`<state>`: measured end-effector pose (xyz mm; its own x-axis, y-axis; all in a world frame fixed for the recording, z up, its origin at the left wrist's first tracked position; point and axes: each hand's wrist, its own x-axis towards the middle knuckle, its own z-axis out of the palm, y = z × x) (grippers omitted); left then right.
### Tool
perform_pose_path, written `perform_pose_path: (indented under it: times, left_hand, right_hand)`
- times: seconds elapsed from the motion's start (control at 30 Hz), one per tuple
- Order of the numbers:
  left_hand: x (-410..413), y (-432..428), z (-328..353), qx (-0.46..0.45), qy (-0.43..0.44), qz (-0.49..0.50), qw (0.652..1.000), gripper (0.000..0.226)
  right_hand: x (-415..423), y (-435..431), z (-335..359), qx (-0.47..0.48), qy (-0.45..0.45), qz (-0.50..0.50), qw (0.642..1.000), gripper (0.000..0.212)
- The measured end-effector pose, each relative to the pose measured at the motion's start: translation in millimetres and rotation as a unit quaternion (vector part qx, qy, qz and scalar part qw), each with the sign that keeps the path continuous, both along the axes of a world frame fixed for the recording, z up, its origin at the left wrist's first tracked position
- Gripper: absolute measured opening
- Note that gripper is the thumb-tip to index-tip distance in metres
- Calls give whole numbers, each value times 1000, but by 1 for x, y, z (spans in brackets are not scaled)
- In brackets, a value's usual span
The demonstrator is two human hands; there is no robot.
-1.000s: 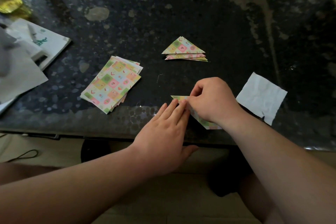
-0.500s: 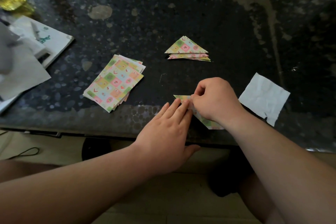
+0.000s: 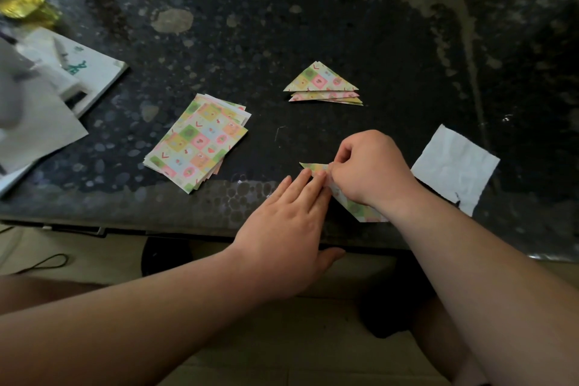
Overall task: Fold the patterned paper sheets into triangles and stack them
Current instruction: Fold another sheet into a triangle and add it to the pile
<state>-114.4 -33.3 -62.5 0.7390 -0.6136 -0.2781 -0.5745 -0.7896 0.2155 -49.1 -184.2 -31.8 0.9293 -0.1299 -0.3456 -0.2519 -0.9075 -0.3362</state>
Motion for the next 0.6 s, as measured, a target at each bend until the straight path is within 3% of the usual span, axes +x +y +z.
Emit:
perform_pose_path:
  times: [0.6]
  left_hand:
    - [-12,-5,-5,-18,-63,-28,997,96]
  right_hand:
    - [1,1,1,5,8,-7,1000,7]
